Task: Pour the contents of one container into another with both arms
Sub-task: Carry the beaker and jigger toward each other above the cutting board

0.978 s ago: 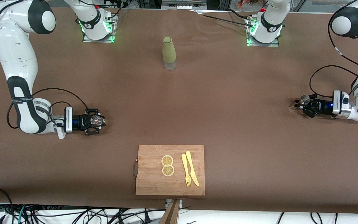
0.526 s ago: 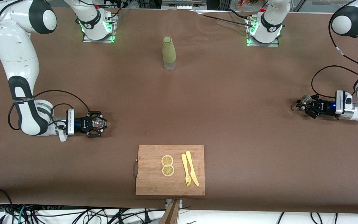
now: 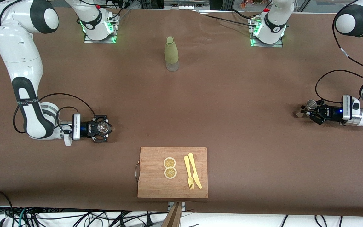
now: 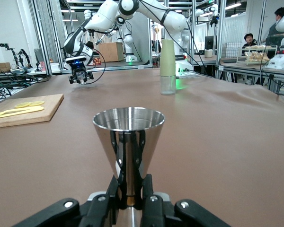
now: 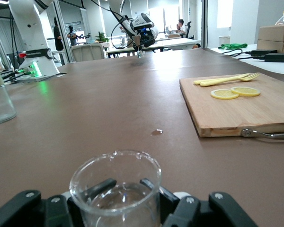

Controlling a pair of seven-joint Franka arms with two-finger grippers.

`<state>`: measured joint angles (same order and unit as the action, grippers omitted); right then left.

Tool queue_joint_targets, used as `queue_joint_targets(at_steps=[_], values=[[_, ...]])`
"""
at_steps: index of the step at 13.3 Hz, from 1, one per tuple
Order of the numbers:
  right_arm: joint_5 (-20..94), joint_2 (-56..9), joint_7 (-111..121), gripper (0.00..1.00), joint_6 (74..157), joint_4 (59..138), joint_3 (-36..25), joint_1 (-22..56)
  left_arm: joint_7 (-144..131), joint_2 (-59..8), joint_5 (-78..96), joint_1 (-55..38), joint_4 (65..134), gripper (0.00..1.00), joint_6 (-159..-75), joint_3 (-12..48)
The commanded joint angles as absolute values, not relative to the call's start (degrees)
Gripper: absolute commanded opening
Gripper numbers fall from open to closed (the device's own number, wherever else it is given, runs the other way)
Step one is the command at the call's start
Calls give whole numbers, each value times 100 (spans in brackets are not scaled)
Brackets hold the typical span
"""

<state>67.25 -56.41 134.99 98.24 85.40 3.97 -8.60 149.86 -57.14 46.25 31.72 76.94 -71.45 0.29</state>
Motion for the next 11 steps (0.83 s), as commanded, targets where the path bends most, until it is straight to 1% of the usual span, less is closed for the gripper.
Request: queue_joint_targets(at_steps=[1,3,6,9,11], values=[[6812,-5555,13132,30,10115,8534,658,-861,14477,-5616,4799,2910,7655,0,-7285,175],[6812,-5528,12895,30,10448,8525,886,-835,13925,-5599,4799,2726,7655,0,-7478,403],[6794,-5528,12569,30,11072,8534,1265,-739,13160,-5599,4869,2278,7655,0,-8049,860],[6794,-5537,12384,30,11346,8473,1414,-571,12718,-5607,5316,1506,7655,0,-8533,914],[6768,-5528,12261,30,11364,8385,1450,-458,12700,-5616,5632,926,7655,0,-9068,914]])
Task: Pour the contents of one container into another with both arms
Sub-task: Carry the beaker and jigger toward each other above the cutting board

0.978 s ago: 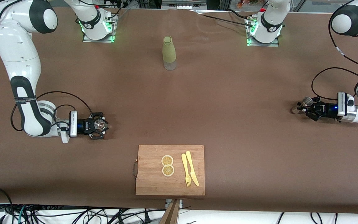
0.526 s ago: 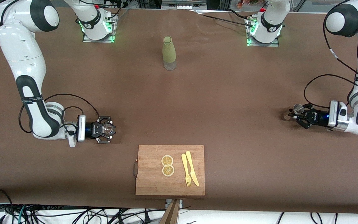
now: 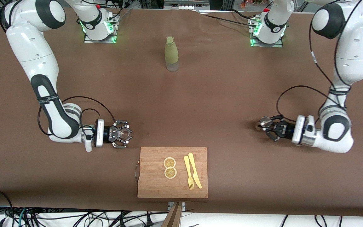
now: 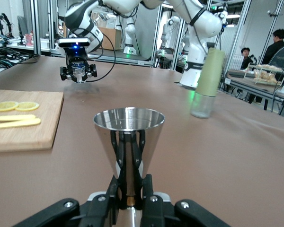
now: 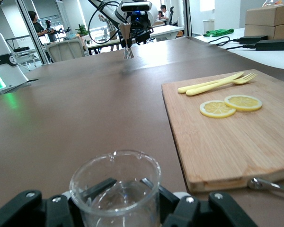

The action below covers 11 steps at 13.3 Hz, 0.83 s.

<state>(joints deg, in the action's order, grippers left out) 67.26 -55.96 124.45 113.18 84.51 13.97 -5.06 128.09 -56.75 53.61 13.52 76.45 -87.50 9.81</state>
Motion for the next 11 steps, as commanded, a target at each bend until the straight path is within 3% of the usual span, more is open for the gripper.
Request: queue_joint_targets(at_steps=[1,11], values=[[6759,-5537,12209,30,11364,8376,1450,-387,12613,-5634,5834,636,7655,0,-9297,897],[6136,-5292,10856,30,11496,8042,1476,-132,11066,-5678,7952,-1835,7638,0,-12293,721]])
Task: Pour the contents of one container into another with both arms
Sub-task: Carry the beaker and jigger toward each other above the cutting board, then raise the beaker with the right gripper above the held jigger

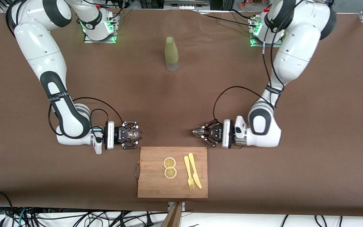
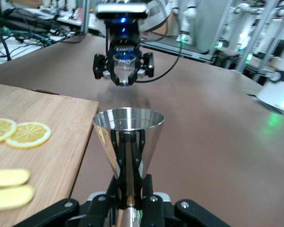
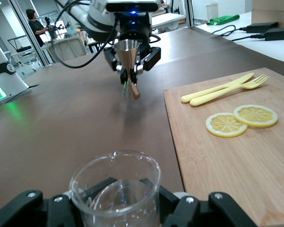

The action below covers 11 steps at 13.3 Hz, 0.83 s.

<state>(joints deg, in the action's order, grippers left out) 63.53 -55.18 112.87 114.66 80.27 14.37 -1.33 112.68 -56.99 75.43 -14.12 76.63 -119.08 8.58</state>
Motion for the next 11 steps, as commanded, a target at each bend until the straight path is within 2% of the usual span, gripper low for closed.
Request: queue_joint_targets(at_steps=[1,11], values=[[6083,-5221,10741,30,11487,8042,1477,-132,11074,-5678,8050,-2063,7507,0,-12548,616],[5098,-4790,9388,30,11496,8033,1731,-132,9406,-5950,8807,-3918,6838,0,-13763,-482]])
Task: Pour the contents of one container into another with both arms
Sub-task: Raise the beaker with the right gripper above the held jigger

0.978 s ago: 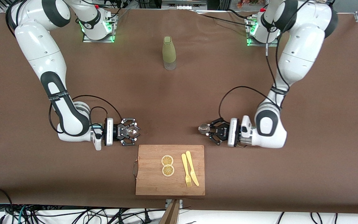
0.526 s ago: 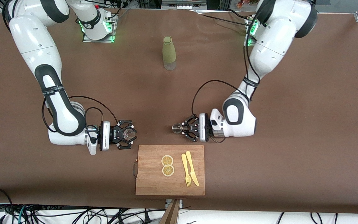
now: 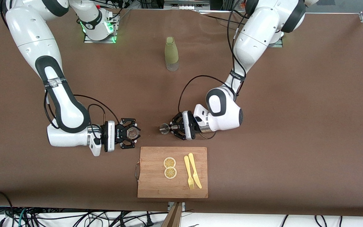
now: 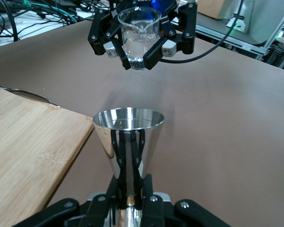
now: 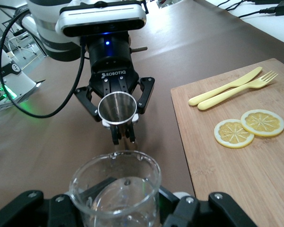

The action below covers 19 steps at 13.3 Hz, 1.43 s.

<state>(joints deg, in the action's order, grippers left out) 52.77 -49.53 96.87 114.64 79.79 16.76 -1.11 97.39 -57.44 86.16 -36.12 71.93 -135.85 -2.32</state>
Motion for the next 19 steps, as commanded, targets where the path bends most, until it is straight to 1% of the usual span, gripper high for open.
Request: queue_joint_targets(at_steps=[1,5,7,8,9,19], values=[[4976,-4764,9239,30,11496,8033,1740,-123,9178,-5976,8807,-4059,6768,0,-13772,-588],[4475,-4667,8720,30,11514,8024,1854,-106,8834,-6213,9368,-4595,6426,0,-14088,-939],[4386,-4667,8666,30,11583,8033,1863,-88,8684,-6310,9387,-4754,6372,0,-14159,-1063],[4386,-4667,8657,30,11593,8025,1855,-62,8510,-6319,9395,-4868,6320,0,-14324,-1124],[4377,-4667,8657,30,11593,8033,1854,-62,8447,-6345,9422,-4930,6302,0,-14422,-1125],[3560,-4535,8130,30,11549,8033,1907,-53,8525,-6346,9457,-4939,6302,0,-14405,-1151]])
